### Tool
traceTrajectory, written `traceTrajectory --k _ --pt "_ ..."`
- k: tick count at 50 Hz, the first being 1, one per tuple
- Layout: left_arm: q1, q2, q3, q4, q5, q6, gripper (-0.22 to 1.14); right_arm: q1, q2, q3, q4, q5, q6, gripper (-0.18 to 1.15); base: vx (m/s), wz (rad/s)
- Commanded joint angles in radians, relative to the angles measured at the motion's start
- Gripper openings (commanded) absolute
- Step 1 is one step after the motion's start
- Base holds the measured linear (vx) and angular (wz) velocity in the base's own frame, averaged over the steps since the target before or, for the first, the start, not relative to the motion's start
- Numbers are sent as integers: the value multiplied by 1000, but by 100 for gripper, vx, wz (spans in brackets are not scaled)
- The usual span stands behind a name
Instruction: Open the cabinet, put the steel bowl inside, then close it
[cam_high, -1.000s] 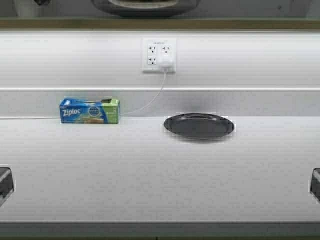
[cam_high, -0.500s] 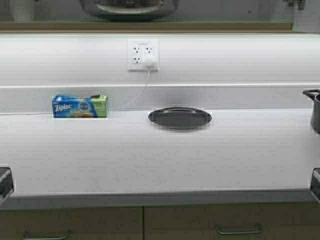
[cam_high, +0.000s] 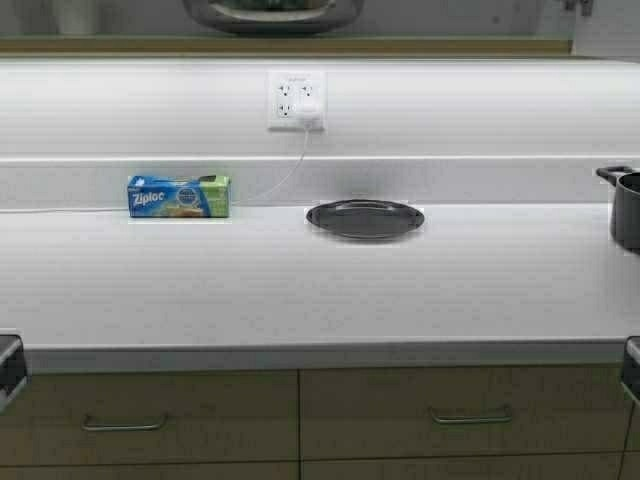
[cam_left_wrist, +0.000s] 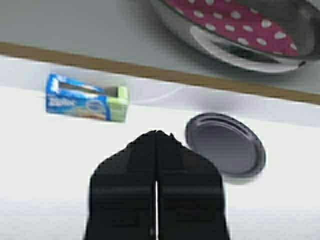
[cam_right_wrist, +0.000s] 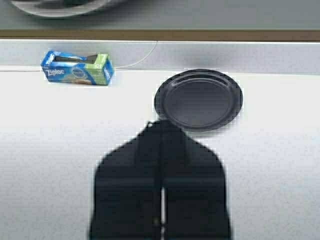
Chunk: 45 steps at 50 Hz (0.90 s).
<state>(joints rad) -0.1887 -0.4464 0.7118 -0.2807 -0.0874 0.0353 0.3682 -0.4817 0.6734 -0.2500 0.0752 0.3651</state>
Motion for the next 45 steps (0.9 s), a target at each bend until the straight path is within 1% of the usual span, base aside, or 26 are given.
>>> traceTrajectory --k 1,8,15,23,31,36,45 --pt "72 -75 -8 5 46 31 4 -54 -89 -5 -2 14 -20 7 -16 4" --pt "124 -163 -5 12 118 43 4 -140 -181 9 -5 75 -44 7 -17 6" --pt "164 -236 -14 49 189 43 4 -219 -281 14 -11 150 -67 7 -17 9" --pt "207 -270 -23 69 252 44 4 -293 -373 6 -21 186 -72 7 -18 9" --pt "256 -261 -40 86 259 44 4 -365 -382 -6 -46 207 -72 7 -20 7" --pt "305 -241 -61 100 259 49 4 -400 -380 -6 -58 218 -72 7 -21 5" --pt "405 -155 -144 110 258 46 4 -479 -347 -38 -87 218 -72 7 -22 4"
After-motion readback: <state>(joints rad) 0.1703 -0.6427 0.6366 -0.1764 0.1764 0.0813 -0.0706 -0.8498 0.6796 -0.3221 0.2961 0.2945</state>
